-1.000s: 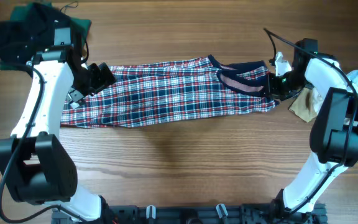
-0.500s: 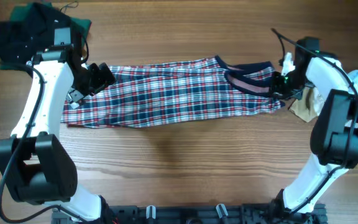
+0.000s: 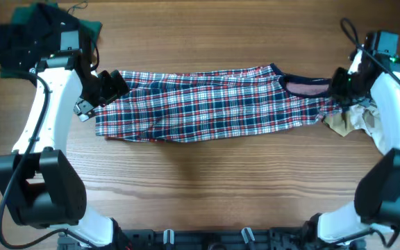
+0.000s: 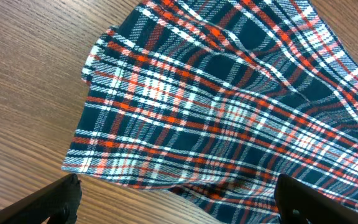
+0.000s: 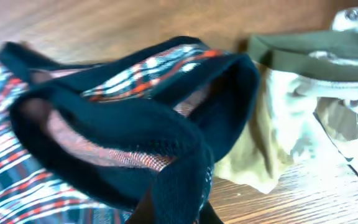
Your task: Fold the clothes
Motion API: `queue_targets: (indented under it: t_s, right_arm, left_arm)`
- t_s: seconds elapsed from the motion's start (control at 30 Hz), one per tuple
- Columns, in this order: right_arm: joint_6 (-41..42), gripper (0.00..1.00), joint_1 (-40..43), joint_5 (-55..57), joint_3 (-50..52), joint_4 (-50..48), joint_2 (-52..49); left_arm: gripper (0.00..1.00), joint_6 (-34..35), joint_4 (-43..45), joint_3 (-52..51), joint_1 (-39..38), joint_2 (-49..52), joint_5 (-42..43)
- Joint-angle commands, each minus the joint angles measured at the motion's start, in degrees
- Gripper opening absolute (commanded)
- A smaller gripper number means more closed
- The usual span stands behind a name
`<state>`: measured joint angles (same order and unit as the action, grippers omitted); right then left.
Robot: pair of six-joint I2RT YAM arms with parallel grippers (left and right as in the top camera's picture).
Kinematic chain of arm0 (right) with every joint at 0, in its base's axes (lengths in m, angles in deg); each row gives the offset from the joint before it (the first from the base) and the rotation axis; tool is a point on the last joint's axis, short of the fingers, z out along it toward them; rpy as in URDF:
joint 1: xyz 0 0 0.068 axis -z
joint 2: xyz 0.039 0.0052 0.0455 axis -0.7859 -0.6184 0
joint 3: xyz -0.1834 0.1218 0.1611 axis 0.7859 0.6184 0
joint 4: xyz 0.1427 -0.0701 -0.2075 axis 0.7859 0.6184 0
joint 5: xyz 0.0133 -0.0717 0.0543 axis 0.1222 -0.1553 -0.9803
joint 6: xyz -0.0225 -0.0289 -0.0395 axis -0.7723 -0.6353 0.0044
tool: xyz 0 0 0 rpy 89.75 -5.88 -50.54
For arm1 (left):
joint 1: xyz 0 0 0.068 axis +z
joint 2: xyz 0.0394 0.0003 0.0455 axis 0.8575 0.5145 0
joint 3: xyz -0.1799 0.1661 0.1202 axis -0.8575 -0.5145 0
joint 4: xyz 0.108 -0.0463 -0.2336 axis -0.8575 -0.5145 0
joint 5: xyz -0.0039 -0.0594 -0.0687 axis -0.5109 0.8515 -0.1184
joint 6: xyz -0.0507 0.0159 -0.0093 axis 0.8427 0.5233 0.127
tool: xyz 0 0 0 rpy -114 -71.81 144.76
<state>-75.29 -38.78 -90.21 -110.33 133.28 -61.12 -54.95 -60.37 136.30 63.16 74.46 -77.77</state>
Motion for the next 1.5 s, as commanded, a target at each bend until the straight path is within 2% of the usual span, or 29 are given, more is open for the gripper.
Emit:
queue_targets:
  t_s: [0.0,0.3,0.83,0.87,0.9,1.0,1.03,1.47]
  right_arm:
    - [0.3,0.04,-6.0,-2.0,-1.2,0.2,3.0]
    - [6.5,0.04,-23.3,-3.8,-1.2,-2.8,2.1]
    - [7.5,0.04,-32.4,-9.0,-1.2,-2.8,-9.1]
    - [7.5,0.07,-32.5,-9.0,-1.2,-2.8,-9.1]
    - [7.5,0.21,-32.5,-8.9,-1.2,-2.8,-9.1]
    - [7.5,0.74,-32.5,-9.0,-1.2,-3.0,-9.1]
    - [7.5,0.78,-32.5,-9.0,-1.2,-3.0,-9.1]
    - [7.4,0.87,-32.4,-9.8,-5.3,-3.1,-8.1]
  left_arm:
    - [1.0,0.7,-0.2,-0.1,-0.3,-1.4,0.9]
    - [1.0,0.7,-0.2,-0.1,-0.3,-1.4,0.9]
    - [1.0,0.7,-0.2,-0.1,-0.3,-1.4,0.9]
    - [1.0,0.7,-0.2,-0.1,-0.3,-1.4,0.9]
    - [1.0,0.7,-0.2,-0.1,-0.3,-1.4,0.9]
    - [1.0,0.7,-0.2,-0.1,-0.3,-1.4,0.9]
    - [1.0,0.7,-0.2,-0.1,-0.3,-1.4,0.9]
    - [1.0,0.7,-0.2,-0.1,-0.3,-1.4,0.9]
